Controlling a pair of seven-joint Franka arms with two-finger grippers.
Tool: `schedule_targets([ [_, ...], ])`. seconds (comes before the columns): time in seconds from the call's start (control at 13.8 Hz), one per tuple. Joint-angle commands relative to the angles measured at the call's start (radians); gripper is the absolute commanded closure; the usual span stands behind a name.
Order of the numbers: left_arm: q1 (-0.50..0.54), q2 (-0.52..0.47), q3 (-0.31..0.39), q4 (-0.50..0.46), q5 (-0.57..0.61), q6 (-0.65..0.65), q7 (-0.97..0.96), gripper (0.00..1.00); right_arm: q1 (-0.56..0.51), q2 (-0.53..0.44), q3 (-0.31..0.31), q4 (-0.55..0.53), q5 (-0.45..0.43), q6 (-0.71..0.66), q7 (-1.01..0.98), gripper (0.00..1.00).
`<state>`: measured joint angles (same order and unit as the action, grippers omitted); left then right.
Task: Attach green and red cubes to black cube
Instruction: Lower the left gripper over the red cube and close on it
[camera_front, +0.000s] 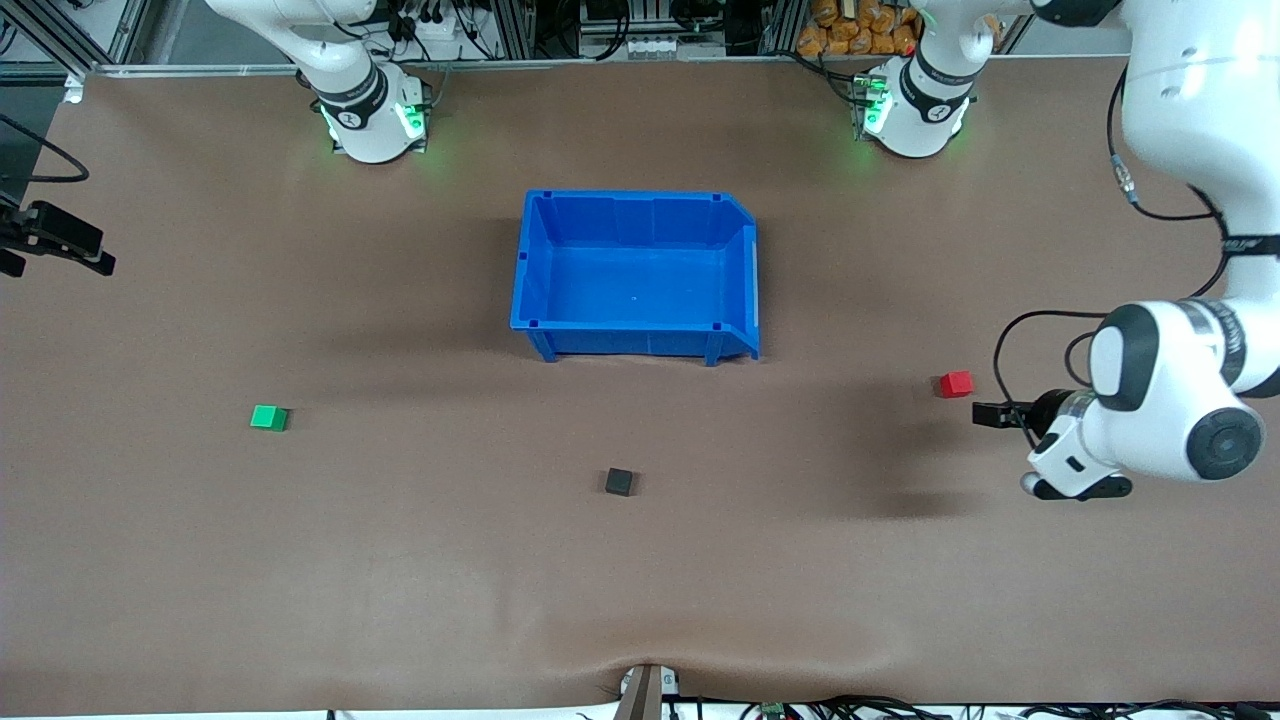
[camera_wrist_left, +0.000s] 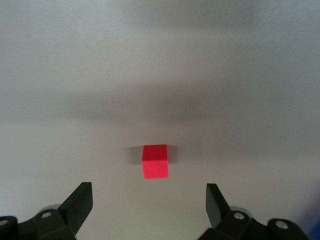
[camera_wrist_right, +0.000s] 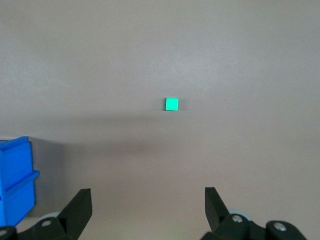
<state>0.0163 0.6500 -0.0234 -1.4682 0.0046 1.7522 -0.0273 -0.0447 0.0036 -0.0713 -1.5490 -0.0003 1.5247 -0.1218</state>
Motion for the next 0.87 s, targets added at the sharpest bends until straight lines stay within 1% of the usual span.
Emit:
schedule_targets([
  [0.0,0.001,0.046,-0.001,0.014,-0.018,0.003,-0.023,0.00,-0.010,-0.007,0.011,0.006,0.003,-0.006,0.010,0.00],
  [0.29,0.001,0.077,0.002,-0.004,0.005,0.093,-0.028,0.00,-0.006,-0.005,0.013,0.006,0.003,-0.001,0.010,0.00],
  [0.51,-0.002,0.077,0.002,-0.021,0.011,0.105,-0.054,0.00,0.005,-0.005,0.011,0.006,0.003,-0.003,0.008,0.00],
  [0.8,-0.016,0.070,-0.003,-0.084,0.011,0.127,-0.059,0.00,0.006,-0.007,0.013,0.006,0.003,-0.017,0.008,0.00],
])
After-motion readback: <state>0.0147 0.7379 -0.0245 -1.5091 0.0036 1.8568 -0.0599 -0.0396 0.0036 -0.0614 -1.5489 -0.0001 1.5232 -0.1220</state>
